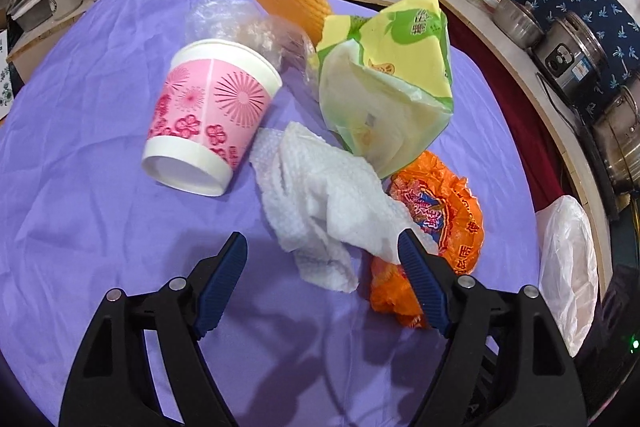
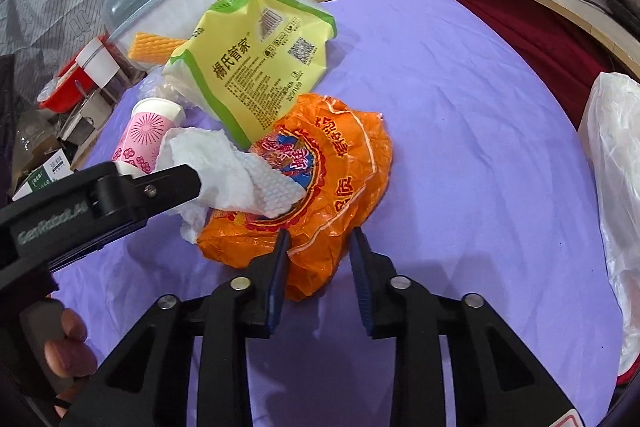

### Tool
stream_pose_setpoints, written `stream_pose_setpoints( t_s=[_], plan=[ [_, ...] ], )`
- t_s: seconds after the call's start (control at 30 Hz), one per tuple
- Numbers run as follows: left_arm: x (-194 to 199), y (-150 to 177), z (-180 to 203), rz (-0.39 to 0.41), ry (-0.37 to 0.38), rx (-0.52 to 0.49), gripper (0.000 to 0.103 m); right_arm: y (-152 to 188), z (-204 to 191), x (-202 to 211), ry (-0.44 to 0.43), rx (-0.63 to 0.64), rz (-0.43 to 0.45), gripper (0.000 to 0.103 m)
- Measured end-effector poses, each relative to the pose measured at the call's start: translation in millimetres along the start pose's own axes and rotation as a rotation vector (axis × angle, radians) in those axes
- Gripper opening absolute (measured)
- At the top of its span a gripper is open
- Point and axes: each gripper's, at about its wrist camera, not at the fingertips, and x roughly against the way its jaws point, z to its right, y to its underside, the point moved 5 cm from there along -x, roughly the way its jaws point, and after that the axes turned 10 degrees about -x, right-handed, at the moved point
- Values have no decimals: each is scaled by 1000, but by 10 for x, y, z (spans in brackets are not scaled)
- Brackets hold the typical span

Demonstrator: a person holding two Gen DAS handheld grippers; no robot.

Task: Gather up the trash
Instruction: 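Grasp the white tissue with the left tool while the right tool grasps the second orange printed bag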

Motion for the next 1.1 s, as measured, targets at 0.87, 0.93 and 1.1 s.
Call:
stream_pose_setpoints(
  t_s=[0.87,0.93,1.1],
  plan=[
    [208,126,314,-3,30,-65,7,69,346,487,2,-34,47,6],
    [287,115,344,9,27,-70,7,51,418,610,4,-49,69,6],
    [533,141,453,44,20,-97,7,3,554,913,8,-75,128,6]
  ],
)
